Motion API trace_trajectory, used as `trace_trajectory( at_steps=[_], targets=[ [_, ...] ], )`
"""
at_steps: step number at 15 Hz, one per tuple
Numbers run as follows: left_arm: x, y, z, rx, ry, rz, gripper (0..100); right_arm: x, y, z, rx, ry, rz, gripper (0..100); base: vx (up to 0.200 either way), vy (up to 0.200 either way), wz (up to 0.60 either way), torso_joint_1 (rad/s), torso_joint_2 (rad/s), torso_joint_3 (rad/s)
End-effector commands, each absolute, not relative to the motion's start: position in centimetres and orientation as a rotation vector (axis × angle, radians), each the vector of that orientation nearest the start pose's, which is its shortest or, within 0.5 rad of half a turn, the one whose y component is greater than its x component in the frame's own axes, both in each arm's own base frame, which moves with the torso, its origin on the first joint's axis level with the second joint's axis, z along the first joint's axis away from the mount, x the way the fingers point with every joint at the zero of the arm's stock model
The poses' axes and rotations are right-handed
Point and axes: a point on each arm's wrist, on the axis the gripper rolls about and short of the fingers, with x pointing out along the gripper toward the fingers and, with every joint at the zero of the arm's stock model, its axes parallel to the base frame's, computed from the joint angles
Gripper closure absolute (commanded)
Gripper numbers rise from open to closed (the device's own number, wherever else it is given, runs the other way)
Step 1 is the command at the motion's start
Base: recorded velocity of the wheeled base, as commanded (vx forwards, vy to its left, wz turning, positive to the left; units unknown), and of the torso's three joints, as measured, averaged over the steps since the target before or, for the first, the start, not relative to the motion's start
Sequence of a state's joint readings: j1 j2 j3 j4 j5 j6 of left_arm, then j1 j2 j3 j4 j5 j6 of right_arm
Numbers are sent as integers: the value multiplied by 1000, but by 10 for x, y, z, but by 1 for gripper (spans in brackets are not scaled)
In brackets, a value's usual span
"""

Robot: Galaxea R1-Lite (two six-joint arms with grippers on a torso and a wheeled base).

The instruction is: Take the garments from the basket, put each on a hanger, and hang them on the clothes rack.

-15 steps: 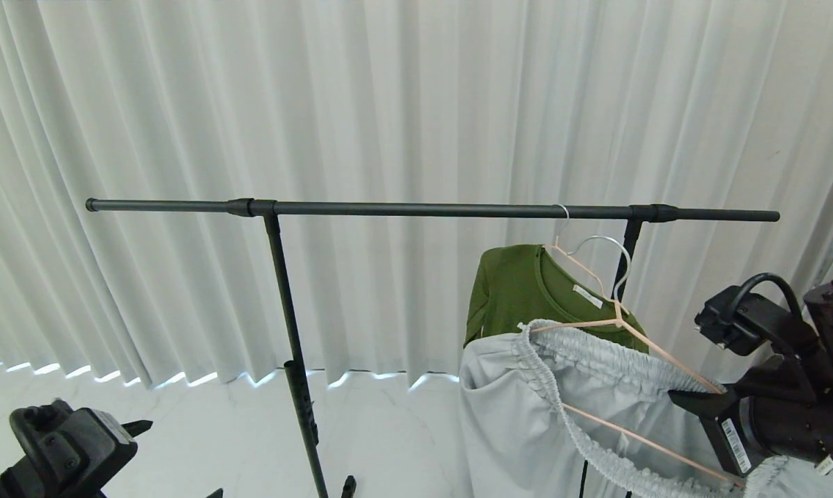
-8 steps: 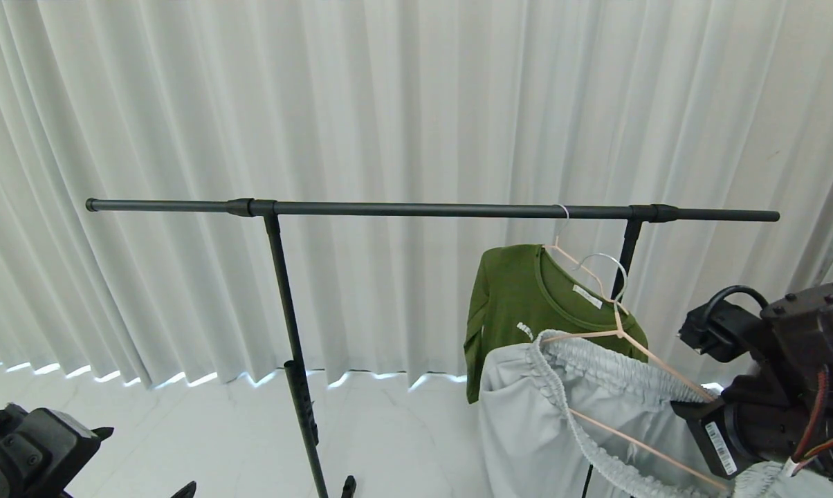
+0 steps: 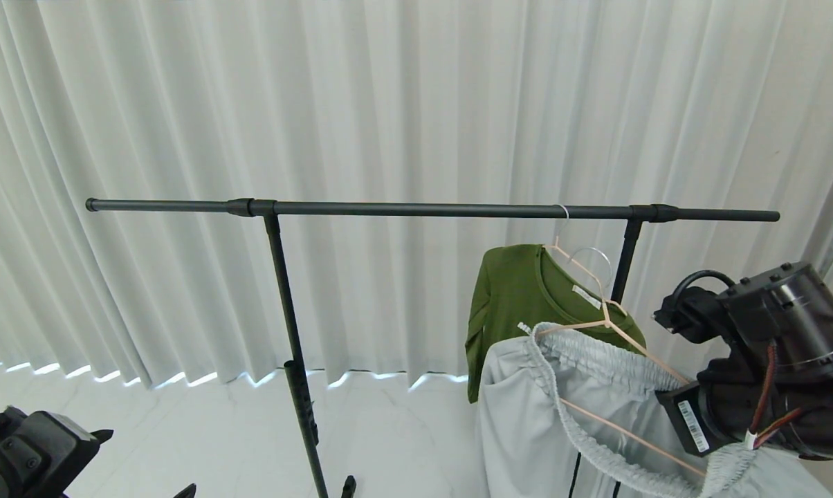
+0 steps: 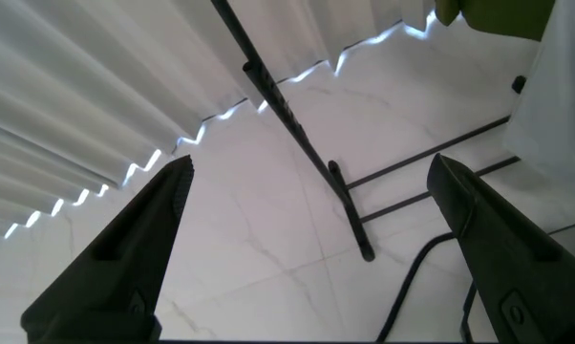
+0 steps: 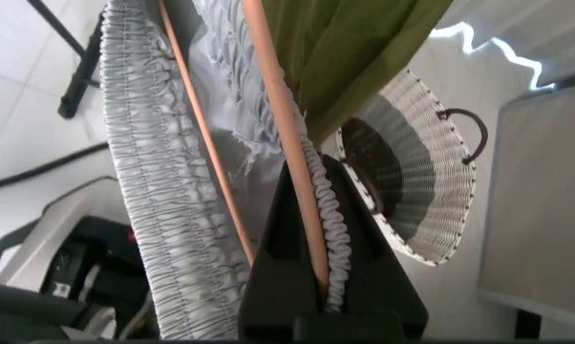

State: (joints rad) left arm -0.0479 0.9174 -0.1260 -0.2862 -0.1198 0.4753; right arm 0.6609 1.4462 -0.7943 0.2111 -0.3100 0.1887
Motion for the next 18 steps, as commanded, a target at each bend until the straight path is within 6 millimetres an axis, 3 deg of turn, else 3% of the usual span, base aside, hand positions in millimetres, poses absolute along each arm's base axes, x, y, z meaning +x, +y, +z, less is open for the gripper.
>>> trace_trajectory(
  at_steps=[1,9,18],
  targets=[
    [84,-7,118,440,458,-279,0,179,131,176,-225,785,250,100,0,0,0,0,0,0],
    [84,-7,118,440,453,-280,0,194,142,195,-145,676,256,100,0,0,0,0,0,0],
    [82,-7,120,439,436,-280,0,197,145,199,-159,658,270,100,200,0,0,2,4,1]
  ],
)
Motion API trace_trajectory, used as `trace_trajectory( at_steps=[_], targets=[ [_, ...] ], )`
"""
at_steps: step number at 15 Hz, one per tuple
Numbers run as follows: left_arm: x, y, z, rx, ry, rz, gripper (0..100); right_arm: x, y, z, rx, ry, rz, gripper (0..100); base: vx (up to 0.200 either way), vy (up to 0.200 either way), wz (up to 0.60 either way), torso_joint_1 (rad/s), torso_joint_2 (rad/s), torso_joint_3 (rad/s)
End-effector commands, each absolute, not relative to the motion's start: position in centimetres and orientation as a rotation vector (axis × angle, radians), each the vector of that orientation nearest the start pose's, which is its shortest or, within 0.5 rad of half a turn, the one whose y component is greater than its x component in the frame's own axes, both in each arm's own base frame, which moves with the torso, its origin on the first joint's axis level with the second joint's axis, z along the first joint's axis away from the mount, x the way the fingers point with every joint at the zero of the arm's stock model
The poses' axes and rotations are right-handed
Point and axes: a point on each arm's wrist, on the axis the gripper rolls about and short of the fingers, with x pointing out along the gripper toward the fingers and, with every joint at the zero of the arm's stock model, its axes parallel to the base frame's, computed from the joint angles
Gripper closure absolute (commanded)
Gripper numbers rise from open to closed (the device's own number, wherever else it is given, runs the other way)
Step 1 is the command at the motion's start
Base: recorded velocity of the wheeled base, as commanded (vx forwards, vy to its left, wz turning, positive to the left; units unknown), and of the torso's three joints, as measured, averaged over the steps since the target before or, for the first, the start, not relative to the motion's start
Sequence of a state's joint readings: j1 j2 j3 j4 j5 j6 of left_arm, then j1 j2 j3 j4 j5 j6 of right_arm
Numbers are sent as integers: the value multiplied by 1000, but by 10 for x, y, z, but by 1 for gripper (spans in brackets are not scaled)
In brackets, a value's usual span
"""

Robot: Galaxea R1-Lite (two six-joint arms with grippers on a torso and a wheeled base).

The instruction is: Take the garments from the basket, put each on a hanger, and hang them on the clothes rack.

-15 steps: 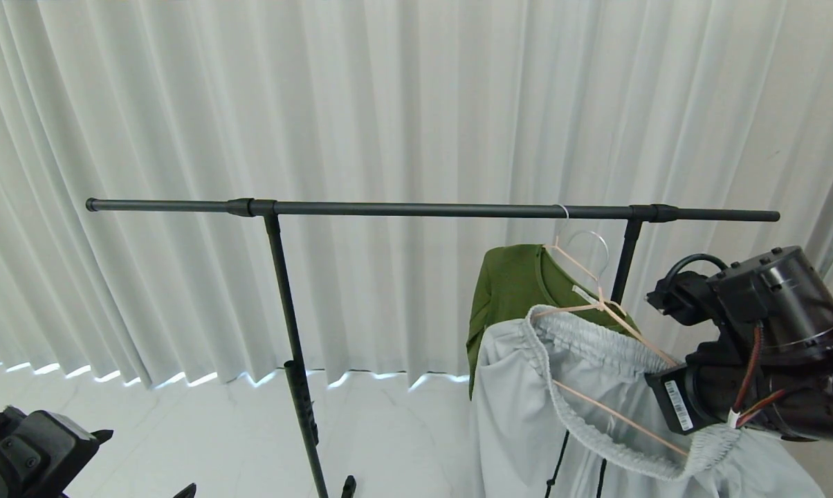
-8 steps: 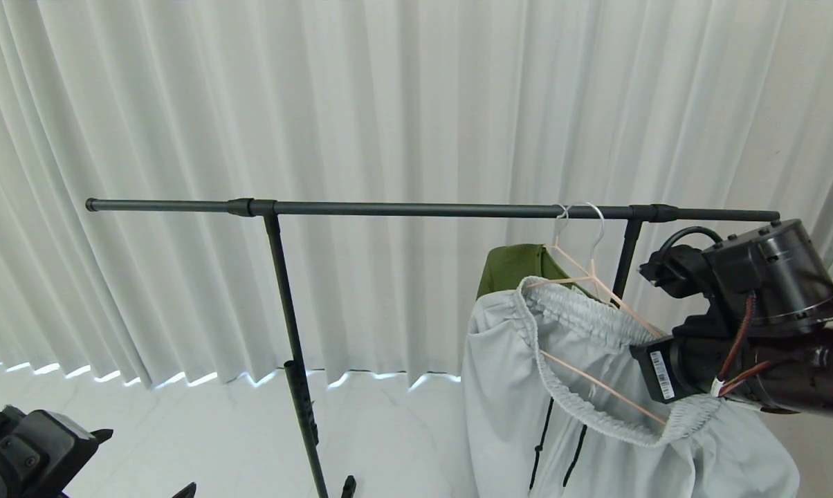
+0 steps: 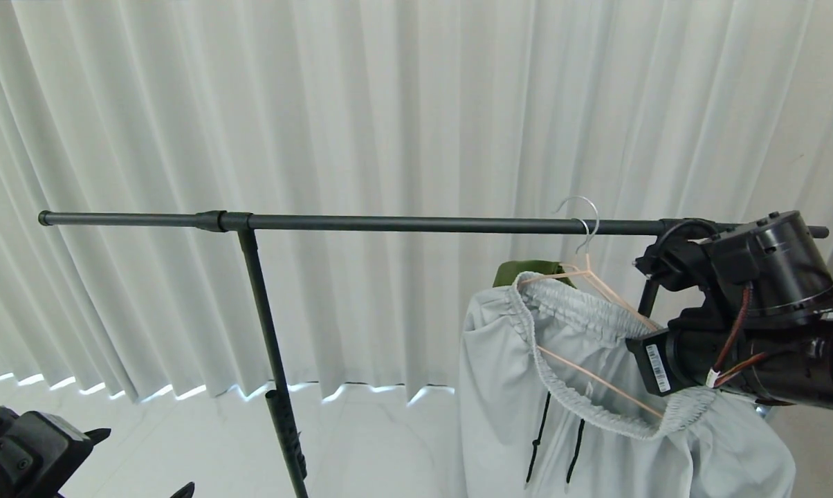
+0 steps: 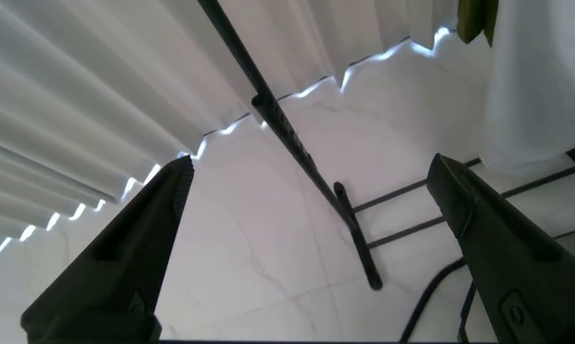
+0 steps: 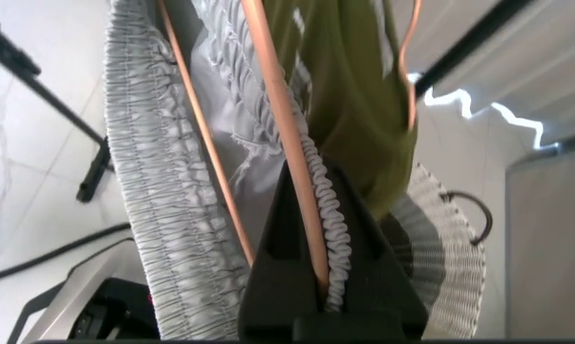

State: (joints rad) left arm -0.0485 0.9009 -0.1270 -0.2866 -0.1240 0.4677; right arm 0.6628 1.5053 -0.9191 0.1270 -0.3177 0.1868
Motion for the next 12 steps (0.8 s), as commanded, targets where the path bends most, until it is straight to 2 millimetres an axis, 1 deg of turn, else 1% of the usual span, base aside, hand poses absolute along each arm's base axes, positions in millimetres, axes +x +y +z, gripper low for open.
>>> trace_trajectory(
  at_steps=[1,3,6,8,11,12],
  targets=[
    [82,-7,119,440,439,-281,0,197,146,200,-156,656,276,100,200,0,0,2,-2,2],
    [82,-7,119,443,438,-284,0,197,148,201,-157,654,288,100,200,0,0,5,2,2],
    [81,-10,120,455,426,-317,0,203,156,194,-171,678,293,100,0,0,0,0,0,0],
    [80,-10,120,458,418,-325,0,211,164,188,-183,696,293,100,0,0,0,0,0,0],
    [78,-11,121,461,399,-327,0,229,177,180,-186,709,285,100,0,0,0,0,0,0],
    [77,-11,122,460,391,-325,0,236,178,175,-190,724,269,100,0,0,0,0,0,0]
  ],
)
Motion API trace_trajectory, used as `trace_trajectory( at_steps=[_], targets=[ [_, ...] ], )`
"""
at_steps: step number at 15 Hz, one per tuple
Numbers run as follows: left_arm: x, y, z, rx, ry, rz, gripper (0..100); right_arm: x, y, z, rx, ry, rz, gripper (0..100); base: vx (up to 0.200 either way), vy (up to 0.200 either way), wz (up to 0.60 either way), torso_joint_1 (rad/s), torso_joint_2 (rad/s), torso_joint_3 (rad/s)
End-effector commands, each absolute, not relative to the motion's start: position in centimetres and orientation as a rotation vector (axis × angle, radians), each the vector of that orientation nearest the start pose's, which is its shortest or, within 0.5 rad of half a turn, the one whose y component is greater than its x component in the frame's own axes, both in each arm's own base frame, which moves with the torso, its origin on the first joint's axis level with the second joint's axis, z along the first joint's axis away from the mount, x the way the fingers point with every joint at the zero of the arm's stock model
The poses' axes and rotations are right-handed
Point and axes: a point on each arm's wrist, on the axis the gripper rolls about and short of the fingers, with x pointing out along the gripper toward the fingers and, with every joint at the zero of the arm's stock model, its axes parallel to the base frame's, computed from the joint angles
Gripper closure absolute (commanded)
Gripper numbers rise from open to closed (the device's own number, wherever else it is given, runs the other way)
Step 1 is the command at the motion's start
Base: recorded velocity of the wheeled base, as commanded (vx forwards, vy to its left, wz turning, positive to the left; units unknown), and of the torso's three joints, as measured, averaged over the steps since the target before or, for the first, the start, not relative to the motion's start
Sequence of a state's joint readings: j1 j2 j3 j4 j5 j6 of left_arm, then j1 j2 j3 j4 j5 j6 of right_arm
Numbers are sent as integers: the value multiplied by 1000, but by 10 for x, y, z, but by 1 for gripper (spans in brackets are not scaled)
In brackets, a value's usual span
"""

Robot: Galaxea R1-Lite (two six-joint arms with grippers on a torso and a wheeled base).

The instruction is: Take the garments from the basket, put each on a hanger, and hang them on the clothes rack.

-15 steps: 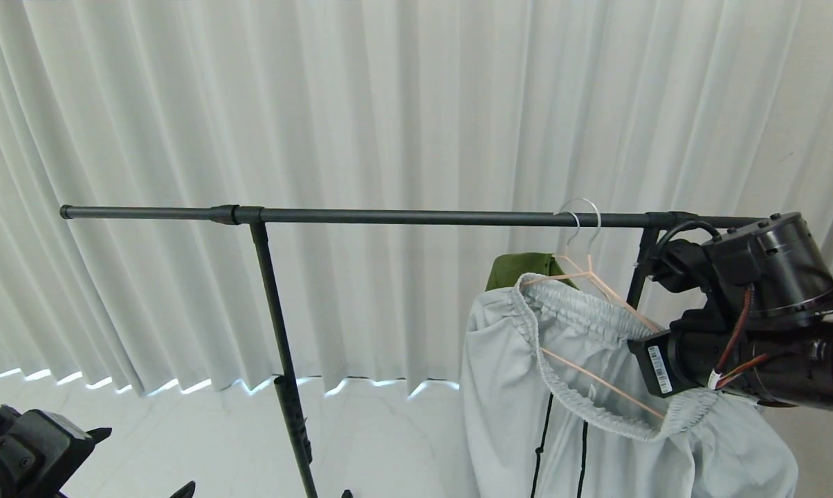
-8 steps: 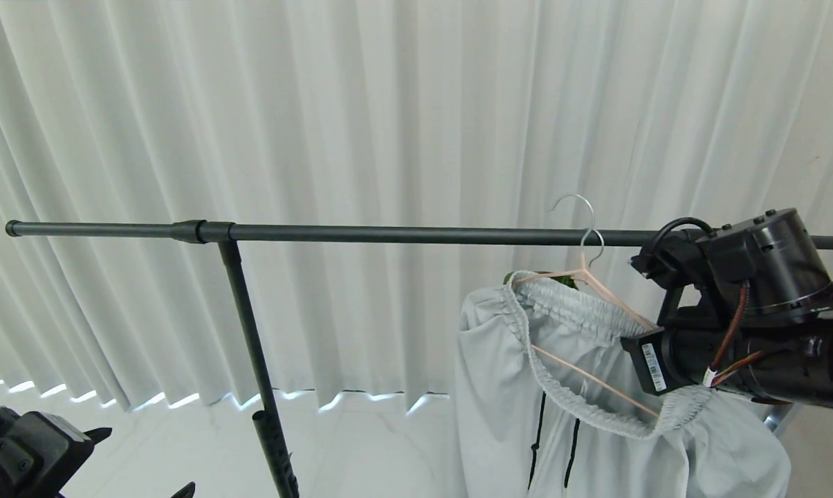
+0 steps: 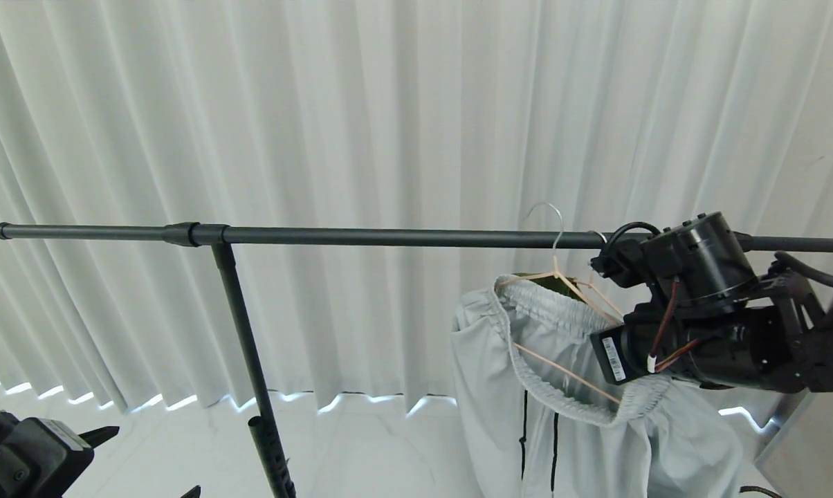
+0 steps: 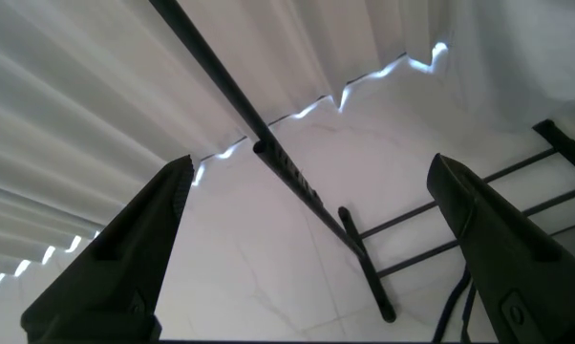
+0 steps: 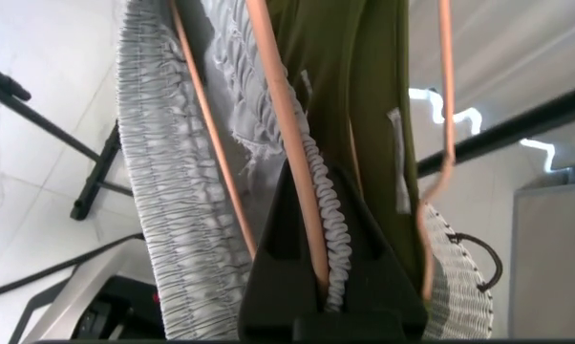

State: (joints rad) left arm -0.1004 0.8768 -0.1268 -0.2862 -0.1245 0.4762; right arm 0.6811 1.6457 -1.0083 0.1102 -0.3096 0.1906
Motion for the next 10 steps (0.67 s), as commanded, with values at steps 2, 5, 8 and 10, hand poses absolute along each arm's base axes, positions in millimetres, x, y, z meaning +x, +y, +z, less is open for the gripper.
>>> trace_trajectory(
  at_steps=[2,5,8,10],
  targets=[
    [75,-10,121,459,388,-324,0,248,179,166,-192,743,242,100,0,0,0,0,0,0],
    [74,-10,120,459,392,-325,0,259,178,162,-181,733,225,100,0,0,0,0,0,0],
    [74,-10,118,459,398,-328,0,262,176,161,-177,734,215,100,0,0,0,0,0,0],
    [73,-10,117,460,399,-328,0,262,176,160,-176,737,214,100,0,0,0,0,0,0]
  ],
)
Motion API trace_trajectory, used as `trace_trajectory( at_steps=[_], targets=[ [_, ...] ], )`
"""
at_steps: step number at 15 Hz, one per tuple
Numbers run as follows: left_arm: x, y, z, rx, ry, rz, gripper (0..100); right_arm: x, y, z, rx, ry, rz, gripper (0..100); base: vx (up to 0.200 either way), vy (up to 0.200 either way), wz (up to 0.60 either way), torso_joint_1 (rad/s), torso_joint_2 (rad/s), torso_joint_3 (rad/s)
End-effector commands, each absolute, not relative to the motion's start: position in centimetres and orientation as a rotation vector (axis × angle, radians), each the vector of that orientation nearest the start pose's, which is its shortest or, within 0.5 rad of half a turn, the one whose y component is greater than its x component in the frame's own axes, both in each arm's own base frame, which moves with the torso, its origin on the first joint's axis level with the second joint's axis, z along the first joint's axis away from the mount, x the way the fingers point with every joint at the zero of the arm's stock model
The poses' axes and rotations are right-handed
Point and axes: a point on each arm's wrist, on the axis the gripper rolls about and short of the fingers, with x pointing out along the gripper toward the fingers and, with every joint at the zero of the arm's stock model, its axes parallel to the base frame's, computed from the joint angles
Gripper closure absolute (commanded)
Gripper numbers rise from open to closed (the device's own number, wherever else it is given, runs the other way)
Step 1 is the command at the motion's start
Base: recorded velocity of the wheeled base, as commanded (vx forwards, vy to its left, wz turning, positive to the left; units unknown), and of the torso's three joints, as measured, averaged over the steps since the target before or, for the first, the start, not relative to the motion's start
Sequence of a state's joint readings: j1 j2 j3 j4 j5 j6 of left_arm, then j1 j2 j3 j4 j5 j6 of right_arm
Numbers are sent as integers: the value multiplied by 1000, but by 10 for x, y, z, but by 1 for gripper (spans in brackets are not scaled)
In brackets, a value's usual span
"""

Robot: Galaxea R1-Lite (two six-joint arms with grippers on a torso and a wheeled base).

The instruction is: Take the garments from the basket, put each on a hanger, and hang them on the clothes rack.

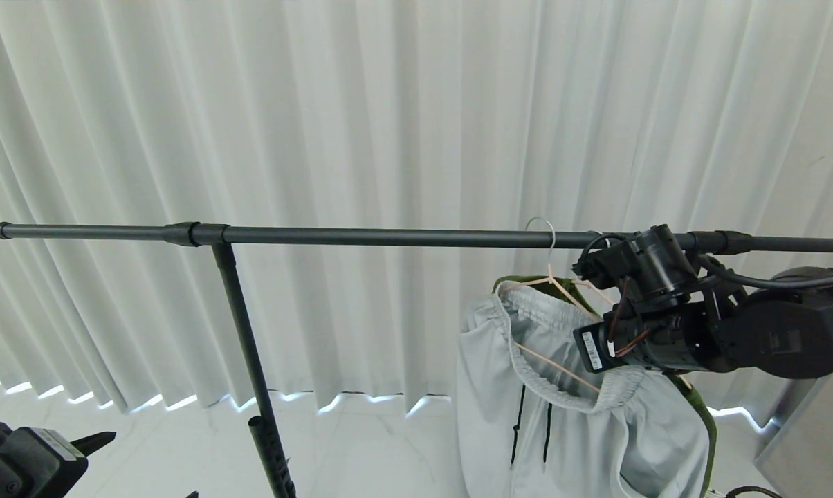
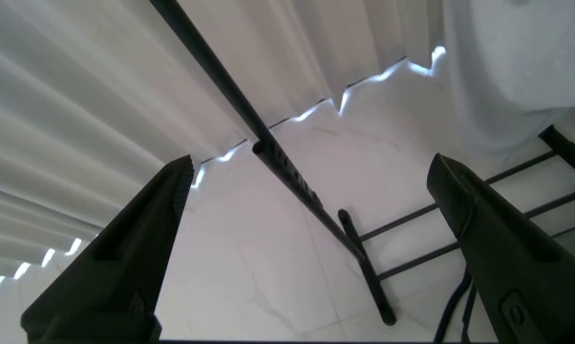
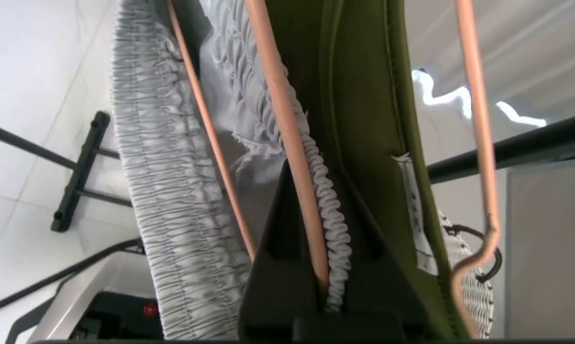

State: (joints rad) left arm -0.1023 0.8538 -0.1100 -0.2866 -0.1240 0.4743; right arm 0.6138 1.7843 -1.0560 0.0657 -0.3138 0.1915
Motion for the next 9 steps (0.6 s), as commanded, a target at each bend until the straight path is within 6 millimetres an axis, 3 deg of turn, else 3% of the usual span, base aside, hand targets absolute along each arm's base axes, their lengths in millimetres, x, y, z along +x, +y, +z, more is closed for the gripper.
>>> trace_trajectory(
  at_steps=[1,7,8,9],
  targets=[
    [73,-10,117,460,399,-328,0,264,176,158,-177,739,208,100,0,0,0,0,0,0],
    [73,-10,118,460,395,-327,0,267,175,158,-170,741,203,100,0,0,0,0,0,0],
    [72,-10,118,461,386,-325,0,267,175,158,-171,740,201,0,0,0,0,0,0,0],
    [71,-10,117,461,387,-326,0,267,175,158,-170,740,197,0,0,0,0,0,0,0]
  ],
)
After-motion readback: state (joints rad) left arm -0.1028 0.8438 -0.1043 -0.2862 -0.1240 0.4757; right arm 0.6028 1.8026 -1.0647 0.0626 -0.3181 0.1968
